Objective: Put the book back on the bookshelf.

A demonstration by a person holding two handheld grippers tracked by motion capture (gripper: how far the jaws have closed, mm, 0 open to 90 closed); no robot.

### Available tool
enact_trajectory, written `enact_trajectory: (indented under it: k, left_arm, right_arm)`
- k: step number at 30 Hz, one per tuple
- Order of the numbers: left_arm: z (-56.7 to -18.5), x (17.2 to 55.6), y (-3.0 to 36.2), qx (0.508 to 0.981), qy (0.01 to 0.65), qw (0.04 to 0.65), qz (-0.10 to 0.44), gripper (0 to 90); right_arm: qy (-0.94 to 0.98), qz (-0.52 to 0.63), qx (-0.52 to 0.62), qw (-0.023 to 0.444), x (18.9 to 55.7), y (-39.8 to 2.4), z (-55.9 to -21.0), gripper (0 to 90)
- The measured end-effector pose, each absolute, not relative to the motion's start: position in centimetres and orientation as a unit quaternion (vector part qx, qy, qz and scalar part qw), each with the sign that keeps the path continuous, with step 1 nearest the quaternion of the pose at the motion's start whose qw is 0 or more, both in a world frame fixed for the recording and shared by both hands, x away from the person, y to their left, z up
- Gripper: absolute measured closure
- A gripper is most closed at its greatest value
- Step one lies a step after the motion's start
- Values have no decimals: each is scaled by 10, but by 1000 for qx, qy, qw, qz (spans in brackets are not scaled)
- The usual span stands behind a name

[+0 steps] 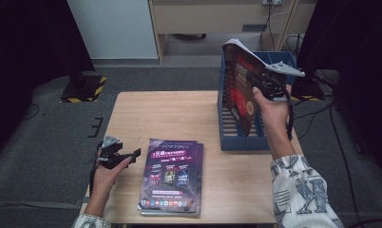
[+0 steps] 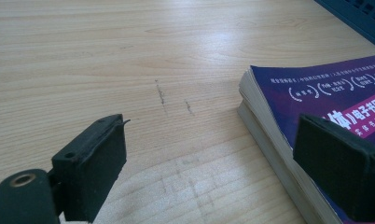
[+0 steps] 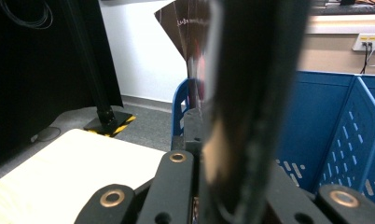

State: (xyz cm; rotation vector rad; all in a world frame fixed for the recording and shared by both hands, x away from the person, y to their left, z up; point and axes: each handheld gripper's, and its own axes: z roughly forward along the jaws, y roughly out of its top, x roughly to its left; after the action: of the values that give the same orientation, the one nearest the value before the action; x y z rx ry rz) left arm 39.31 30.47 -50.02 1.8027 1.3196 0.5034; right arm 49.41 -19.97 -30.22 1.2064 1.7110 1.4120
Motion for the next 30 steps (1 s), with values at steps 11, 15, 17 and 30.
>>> enact_trajectory:
  k: [11,15,17,30]
  left_arm:
    - [-500,393,305,718,524,411,202,89]
    - [-499,393,306,716,525,413,204,87]
    - [-500,393,306,716,525,412,203,87]
    - [-499,393,305,717,524,412,203,90]
  right_arm:
    - [638,536,461,305,499,-200,-305,870]
    - [638,535,461,308,501,-197,-307,870]
    - [639,533,460,309,502,-196,-308,870]
    - [633,539,460,312,502,-189,-319,870]
